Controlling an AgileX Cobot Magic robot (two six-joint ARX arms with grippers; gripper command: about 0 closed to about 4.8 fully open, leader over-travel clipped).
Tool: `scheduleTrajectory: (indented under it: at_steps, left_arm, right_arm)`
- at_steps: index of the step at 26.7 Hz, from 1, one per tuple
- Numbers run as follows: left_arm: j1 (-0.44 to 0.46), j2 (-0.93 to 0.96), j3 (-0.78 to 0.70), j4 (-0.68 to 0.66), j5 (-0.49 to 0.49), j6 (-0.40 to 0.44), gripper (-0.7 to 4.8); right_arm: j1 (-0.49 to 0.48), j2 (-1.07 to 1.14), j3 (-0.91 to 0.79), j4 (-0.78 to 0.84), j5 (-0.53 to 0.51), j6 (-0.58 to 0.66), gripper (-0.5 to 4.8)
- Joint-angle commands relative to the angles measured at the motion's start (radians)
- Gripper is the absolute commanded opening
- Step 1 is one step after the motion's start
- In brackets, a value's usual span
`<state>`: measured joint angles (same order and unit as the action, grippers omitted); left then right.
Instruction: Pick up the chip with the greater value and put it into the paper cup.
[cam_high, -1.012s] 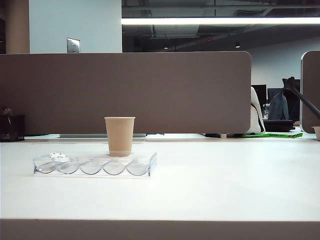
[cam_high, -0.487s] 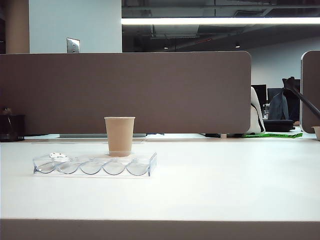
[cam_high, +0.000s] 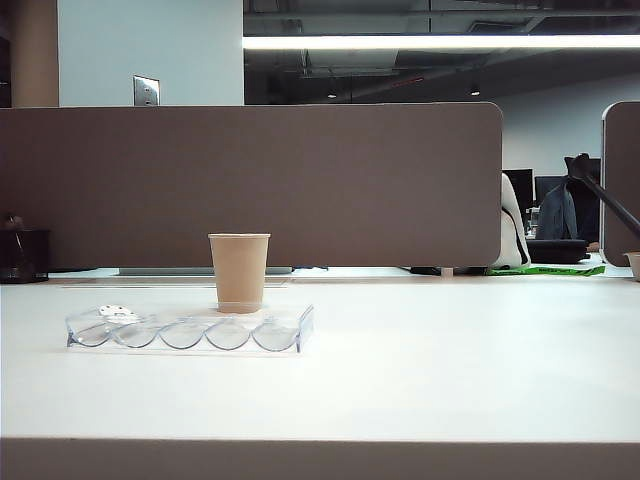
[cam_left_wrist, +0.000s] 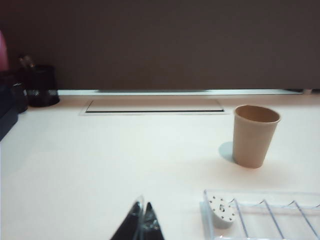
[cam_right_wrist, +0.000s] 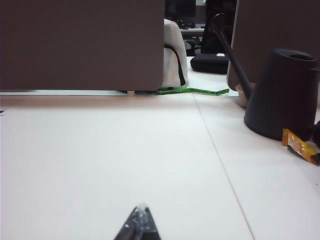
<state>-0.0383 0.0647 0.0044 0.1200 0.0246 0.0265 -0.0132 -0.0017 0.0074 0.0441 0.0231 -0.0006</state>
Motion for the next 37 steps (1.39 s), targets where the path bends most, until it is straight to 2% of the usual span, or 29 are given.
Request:
scheduleTrajectory:
  at_steps: [1,3,6,11,16,24,37]
  left_arm:
    - [0.0,0.0,0.003,-0.026,-0.001,0.02,-0.03]
    - [0.0,0.0,0.003,-0.062,0.002,0.051,-0.03]
    - [0.0,0.0,0.003,-0.106,0.002,0.054,-0.03]
    - [0.0,0.0,0.003,-0.087,0.001,0.049,-0.03]
    - [0.0,0.0,0.003,-0.048,-0.013,0.003,-0.03]
    - [0.0,0.0,0.003,-0.006,-0.013,-0.027,-0.03]
    - [0.0,0.0,0.003,-0.015,-0.002,-0.027,-0.03]
  right_arm:
    - [0.0,0.0,-0.002,0.006,-0.003,0.001,-0.06]
    - [0.0,0.0,-0.002,-0.003,-0.003,0.001,-0.06]
    - [0.0,0.0,-0.002,-0.026,-0.003,0.0,-0.06]
    - [0.0,0.0,-0.002,-0.045,-0.027,-0.007,-0.06]
    - [0.0,0.0,-0.002,-0.038,-0.071,-0.037,-0.06]
    - [0.0,0.0,-0.002,-0.018,-0.113,-0.037,-0.06]
    - [0.0,0.0,-0.002,0.08,-0.134,-0.026,-0.06]
